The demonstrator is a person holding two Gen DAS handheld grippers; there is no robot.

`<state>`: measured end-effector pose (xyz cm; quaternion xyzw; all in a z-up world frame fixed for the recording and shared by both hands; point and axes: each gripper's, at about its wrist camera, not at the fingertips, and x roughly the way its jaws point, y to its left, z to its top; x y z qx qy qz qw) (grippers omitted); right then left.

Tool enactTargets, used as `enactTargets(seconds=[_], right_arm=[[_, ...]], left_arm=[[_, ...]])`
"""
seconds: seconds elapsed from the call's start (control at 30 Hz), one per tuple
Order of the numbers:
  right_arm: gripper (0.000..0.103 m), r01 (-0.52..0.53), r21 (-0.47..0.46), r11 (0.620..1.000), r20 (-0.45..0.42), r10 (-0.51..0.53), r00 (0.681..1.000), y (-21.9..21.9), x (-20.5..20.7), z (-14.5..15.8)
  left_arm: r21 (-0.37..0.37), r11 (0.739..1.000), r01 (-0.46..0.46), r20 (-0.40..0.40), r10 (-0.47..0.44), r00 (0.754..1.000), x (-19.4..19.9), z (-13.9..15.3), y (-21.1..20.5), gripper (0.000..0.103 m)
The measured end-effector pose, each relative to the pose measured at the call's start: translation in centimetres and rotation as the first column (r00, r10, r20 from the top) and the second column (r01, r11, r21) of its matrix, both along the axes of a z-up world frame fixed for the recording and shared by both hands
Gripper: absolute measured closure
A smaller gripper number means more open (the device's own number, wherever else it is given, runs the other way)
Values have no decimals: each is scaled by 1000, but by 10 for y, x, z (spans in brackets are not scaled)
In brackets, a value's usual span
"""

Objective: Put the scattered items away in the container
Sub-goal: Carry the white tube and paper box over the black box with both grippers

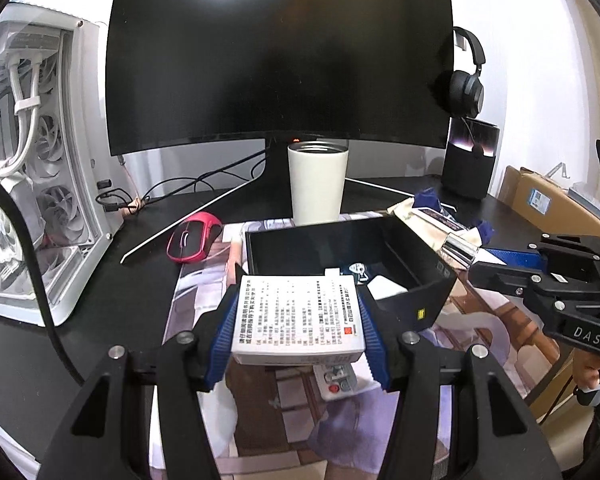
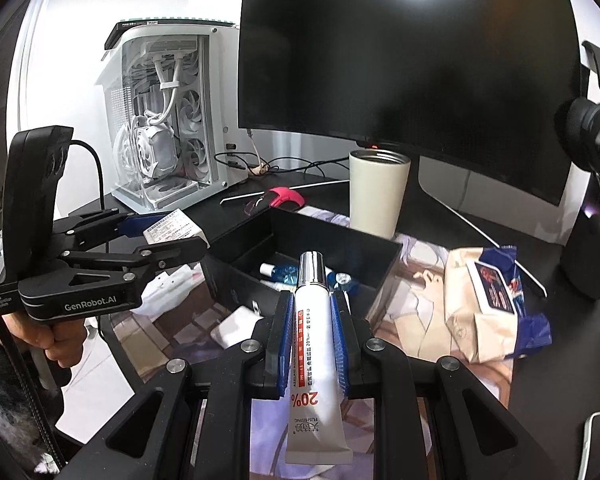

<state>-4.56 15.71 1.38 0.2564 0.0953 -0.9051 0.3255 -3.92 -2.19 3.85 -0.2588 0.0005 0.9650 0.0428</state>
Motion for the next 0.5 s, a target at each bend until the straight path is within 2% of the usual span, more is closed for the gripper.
enactTargets(seconds=[0.5], right_arm=[[86, -33, 38, 999, -5, 33, 999, -29, -30, 15]], left_arm=[[22, 1000, 22, 3, -22, 1000, -41, 9, 4, 48]])
